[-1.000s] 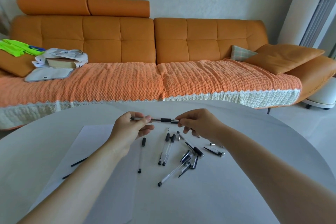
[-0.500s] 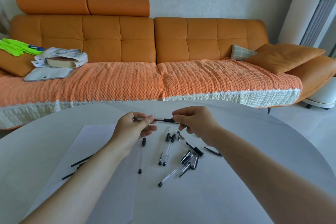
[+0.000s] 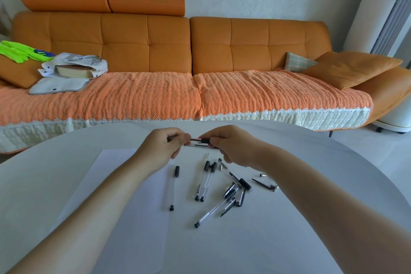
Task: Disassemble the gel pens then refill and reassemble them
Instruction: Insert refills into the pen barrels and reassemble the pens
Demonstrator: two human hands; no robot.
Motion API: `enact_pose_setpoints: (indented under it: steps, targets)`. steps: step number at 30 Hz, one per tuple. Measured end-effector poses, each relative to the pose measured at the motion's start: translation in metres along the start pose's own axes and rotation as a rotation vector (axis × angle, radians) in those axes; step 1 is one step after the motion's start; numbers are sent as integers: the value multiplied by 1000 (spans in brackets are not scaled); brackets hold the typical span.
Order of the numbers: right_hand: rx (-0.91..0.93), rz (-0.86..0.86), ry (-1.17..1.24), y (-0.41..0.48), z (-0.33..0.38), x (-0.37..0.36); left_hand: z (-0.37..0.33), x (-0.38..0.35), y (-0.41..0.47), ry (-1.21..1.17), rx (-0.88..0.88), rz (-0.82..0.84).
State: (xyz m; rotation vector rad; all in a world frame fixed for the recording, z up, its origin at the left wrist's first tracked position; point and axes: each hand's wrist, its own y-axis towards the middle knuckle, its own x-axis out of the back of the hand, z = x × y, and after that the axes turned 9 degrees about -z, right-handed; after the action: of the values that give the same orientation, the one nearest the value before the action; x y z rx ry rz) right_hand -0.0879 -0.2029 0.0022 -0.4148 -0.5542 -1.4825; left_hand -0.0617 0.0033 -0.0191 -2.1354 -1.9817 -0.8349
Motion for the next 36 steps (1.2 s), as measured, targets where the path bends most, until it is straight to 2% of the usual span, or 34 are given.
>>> enact_pose_setpoints:
  steps: [2, 6, 12, 19, 22, 28, 36]
  targets:
    - [-3, -5, 6, 3, -3, 1, 0, 0, 6, 37, -50, 1]
    - [36, -62, -184, 19, -19, 3, 13, -15, 17, 161, -75, 28]
    - [21, -181, -336, 45, -58, -2, 49, -25, 36, 503, -195, 35]
    - [141, -137, -506, 63, -73, -17, 70, -35, 53, 546, -206, 253]
    - [137, -134, -564, 68, -73, -19, 77, -38, 59, 578, -272, 198]
    - [90, -135, -475, 72, -72, -23, 80, -38, 61, 606, -271, 53]
    - [129, -140, -480, 63, -62, -15, 64, -24, 54, 591, -214, 128]
